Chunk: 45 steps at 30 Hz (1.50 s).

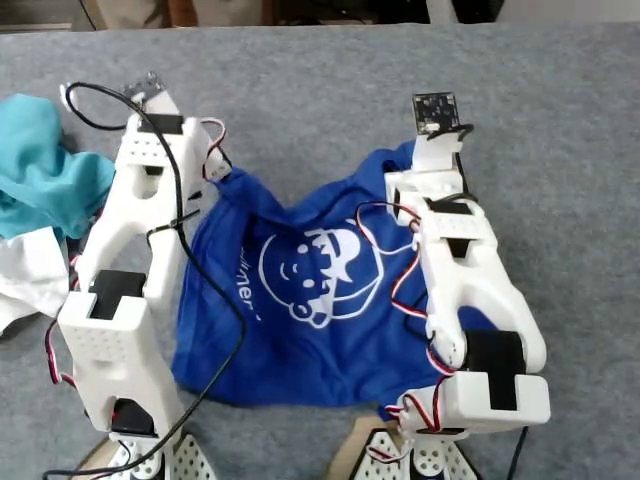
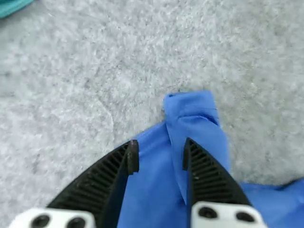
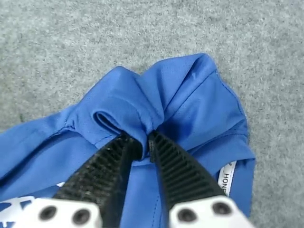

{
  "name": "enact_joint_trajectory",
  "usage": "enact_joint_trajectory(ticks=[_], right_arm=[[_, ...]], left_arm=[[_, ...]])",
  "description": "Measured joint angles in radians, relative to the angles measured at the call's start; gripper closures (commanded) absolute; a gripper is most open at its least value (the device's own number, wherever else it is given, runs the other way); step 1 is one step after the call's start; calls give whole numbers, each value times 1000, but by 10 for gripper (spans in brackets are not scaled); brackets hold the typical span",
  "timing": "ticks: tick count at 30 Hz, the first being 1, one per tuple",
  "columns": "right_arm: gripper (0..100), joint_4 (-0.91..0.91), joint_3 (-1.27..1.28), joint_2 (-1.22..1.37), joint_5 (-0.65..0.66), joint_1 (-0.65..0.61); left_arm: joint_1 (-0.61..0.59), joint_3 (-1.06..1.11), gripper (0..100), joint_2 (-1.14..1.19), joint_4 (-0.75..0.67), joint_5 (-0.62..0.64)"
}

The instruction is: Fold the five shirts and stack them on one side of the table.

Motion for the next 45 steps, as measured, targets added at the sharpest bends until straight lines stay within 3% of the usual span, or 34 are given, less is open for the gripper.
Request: enact_joint_trajectory(ticks=[8, 16, 22, 33, 45], right_arm=[[995, 0, 0, 0, 0, 0], [995, 0, 0, 0, 0, 0], [995, 0, 0, 0, 0, 0], [995, 0, 0, 0, 0, 0], [995, 0, 0, 0, 0, 0]], left_arm=[[-2, -97, 833, 0, 57, 44], [6, 49, 833, 0, -164, 80], [17, 100, 840, 37, -242, 80], [17, 74, 980, 138, -249, 80], [17, -48, 981, 140, -210, 75]])
